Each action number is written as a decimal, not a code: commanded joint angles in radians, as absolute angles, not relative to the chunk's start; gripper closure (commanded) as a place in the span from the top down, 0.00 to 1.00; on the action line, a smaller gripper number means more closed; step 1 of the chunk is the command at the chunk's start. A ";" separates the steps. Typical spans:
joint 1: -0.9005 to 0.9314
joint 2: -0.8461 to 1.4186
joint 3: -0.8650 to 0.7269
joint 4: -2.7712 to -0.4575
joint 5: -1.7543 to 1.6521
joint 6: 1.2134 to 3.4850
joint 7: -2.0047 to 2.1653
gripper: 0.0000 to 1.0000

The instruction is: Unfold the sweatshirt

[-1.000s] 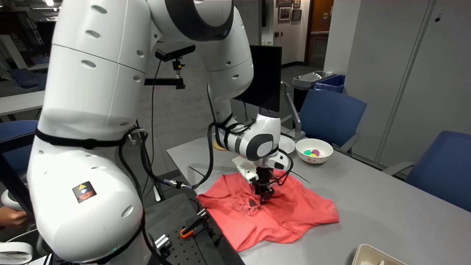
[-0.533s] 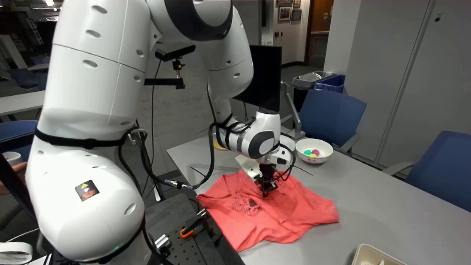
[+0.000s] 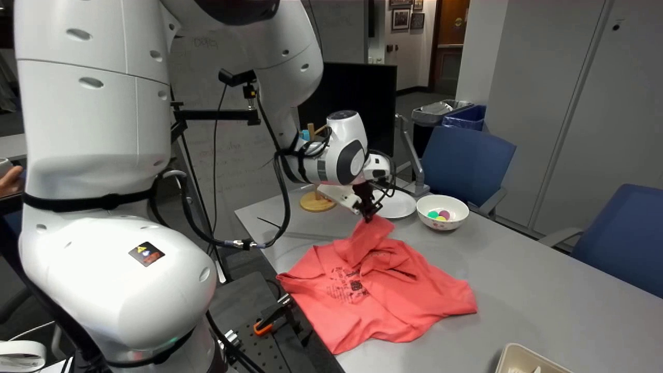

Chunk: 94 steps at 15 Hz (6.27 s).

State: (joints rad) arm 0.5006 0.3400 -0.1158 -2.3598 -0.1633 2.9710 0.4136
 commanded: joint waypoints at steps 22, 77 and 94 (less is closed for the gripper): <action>0.364 0.310 0.417 -2.268 0.026 3.080 0.130 1.00; 0.594 0.398 -0.578 -2.273 -0.634 2.847 0.340 0.01; 0.540 -0.037 -0.659 -2.520 -1.360 2.199 0.918 0.40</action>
